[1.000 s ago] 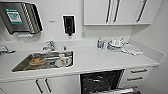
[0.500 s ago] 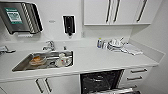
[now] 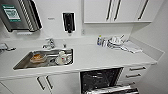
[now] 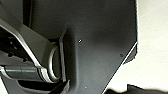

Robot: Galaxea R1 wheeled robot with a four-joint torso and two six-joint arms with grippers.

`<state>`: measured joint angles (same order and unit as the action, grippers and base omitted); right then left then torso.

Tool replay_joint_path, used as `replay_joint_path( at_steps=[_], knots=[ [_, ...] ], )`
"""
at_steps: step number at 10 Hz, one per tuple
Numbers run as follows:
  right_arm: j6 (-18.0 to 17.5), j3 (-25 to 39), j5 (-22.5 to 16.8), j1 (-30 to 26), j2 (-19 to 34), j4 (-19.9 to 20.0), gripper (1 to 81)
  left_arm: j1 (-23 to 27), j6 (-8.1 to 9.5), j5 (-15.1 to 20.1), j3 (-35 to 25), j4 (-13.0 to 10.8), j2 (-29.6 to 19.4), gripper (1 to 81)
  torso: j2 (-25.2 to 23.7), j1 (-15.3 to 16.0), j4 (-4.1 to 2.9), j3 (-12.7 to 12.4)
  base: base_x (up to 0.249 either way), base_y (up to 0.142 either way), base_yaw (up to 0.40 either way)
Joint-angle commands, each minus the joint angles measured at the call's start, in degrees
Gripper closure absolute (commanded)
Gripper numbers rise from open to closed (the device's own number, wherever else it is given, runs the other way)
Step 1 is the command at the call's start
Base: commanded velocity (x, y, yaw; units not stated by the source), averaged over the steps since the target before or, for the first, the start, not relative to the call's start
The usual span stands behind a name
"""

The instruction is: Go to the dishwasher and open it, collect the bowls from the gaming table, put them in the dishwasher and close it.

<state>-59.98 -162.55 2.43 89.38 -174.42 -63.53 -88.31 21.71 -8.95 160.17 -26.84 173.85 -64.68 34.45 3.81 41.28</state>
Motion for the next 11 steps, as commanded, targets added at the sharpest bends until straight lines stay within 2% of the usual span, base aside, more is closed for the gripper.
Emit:
replay_joint_path(
  at_steps=[1, 3, 6, 7, 8, 11],
  knots=[
    [0.2, -0.2, -2.7, -1.2, -0.2, -0.8, 1.0, 1.0, 0.09, 3.2, 0.1, -0.1, 0.4, 1.0, 5.5, -3.6, 0.0, -5.6, 0.0, 0.0, 0.0],
    [0.2, -0.2, -2.7, -1.1, -0.2, -0.8, 1.0, 1.0, 0.0, 3.2, 0.1, -0.1, 0.5, 1.0, 8.6, -5.5, 0.0, -7.7, 0.0, 0.0, 0.0],
    [0.1, -0.2, -2.7, -1.3, -0.2, -0.8, 1.0, 1.0, -0.09, 3.2, 0.1, -0.1, 0.7, 1.0, 14.4, -9.4, 0.0, -13.7, 0.0, 0.0, 0.0],
    [0.1, -0.2, -2.7, -1.4, -0.2, -0.7, 1.0, 1.0, -0.09, 3.3, 0.1, -0.2, 0.7, 1.0, 16.5, -10.7, 0.0, -10.0, 0.0, 0.0, 0.0],
    [0.1, -0.2, -2.7, -1.4, -0.2, -0.7, 1.0, 1.0, -0.18, 3.3, 0.1, -0.2, 0.7, 1.0, 18.3, -11.9, 0.0, -11.5, 0.0, 0.0, 0.0],
    [0.1, -0.1, -2.7, -1.6, -0.3, -0.8, 1.0, 1.0, -0.27, 3.5, 0.1, -0.1, 1.2, 1.0, 23.7, -15.4, 0.0, -12.6, 0.0, 0.0, 0.0]
  ],
)
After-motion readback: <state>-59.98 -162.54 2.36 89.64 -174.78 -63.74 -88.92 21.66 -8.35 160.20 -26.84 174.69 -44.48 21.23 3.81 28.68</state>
